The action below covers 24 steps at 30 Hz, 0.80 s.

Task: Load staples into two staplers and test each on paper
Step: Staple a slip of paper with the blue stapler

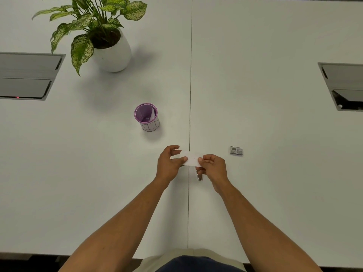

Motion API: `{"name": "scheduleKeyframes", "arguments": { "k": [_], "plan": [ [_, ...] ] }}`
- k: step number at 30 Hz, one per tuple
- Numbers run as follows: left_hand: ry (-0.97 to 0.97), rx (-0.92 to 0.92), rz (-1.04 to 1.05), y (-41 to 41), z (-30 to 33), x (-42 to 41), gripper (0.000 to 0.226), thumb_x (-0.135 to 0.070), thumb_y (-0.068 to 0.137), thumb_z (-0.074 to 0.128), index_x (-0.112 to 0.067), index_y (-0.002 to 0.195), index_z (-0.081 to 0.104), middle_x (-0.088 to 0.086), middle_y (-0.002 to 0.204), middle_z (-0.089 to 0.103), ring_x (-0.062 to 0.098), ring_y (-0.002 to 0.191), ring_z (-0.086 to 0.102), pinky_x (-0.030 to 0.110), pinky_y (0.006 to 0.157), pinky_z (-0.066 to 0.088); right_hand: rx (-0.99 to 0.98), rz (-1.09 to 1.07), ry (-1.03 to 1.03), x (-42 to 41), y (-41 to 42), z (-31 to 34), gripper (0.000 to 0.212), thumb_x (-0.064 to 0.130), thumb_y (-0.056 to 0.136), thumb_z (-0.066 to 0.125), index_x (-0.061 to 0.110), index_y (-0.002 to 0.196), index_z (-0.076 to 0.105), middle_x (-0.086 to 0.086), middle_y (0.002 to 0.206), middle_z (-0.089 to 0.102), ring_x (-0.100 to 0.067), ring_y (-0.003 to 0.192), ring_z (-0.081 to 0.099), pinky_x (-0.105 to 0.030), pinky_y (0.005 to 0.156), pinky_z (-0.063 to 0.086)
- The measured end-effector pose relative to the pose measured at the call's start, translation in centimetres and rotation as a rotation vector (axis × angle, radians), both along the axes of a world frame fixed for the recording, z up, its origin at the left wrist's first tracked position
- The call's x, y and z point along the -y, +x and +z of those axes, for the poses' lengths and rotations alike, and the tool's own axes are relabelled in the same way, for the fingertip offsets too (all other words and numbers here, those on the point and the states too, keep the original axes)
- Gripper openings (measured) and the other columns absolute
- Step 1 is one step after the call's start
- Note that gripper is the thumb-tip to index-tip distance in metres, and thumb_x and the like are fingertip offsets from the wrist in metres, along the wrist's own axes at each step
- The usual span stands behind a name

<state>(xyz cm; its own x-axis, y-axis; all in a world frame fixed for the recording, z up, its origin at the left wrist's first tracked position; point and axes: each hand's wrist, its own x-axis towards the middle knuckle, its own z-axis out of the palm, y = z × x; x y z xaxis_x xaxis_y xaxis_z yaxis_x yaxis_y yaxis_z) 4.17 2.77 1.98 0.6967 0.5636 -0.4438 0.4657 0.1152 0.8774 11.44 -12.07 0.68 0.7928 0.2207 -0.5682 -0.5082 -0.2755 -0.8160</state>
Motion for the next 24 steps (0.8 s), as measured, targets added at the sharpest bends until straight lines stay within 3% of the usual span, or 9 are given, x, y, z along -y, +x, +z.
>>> {"name": "scheduleKeyframes", "arguments": {
  "k": [5, 11, 17, 24],
  "plan": [
    [-0.062, -0.008, 0.036, 0.3, -0.3, -0.3, 0.043, -0.010, 0.078, 0.077, -0.022, 0.114, 0.058, 0.008, 0.089, 0.063, 0.027, 0.091, 0.068, 0.040, 0.081, 0.060, -0.009, -0.005, 0.001, -0.1, 0.1, 0.2, 0.012, 0.015, 0.090, 0.069, 0.004, 0.094, 0.066, -0.014, 0.079, 0.072, -0.018, 0.058, 0.067, -0.033, 0.060, 0.056],
    [-0.108, 0.017, 0.063, 0.2, -0.7, -0.2, 0.029, -0.005, 0.078, 0.076, -0.017, 0.101, 0.061, 0.013, 0.084, 0.059, 0.032, 0.090, 0.067, 0.043, 0.078, 0.061, -0.010, 0.017, -0.010, -0.3, -0.1, 0.5, 0.018, 0.020, 0.094, 0.063, 0.003, 0.094, 0.067, -0.012, 0.071, 0.069, -0.017, 0.049, 0.062, -0.036, 0.056, 0.054],
    [-0.153, 0.042, 0.076, 0.2, -0.5, 0.0, 0.019, -0.001, 0.080, 0.074, -0.015, 0.089, 0.064, 0.010, 0.080, 0.060, 0.027, 0.087, 0.067, 0.031, 0.065, 0.061, 0.032, 0.024, -0.034, -0.4, 0.0, 0.5, 0.014, 0.017, 0.094, 0.063, 0.003, 0.091, 0.066, -0.010, 0.077, 0.070, -0.012, 0.055, 0.067, -0.028, 0.056, 0.056],
    [-0.131, -0.007, 0.068, 0.4, -0.9, -1.0, 0.010, -0.007, 0.084, 0.071, -0.010, 0.094, 0.067, 0.009, 0.087, 0.070, 0.027, 0.087, 0.068, 0.029, 0.063, 0.059, 0.024, 0.036, 0.080, -1.1, 0.2, 0.5, 0.004, 0.007, 0.093, 0.063, 0.010, 0.092, 0.065, -0.011, 0.086, 0.070, -0.014, 0.064, 0.069, -0.026, 0.056, 0.057]
  ]
}}
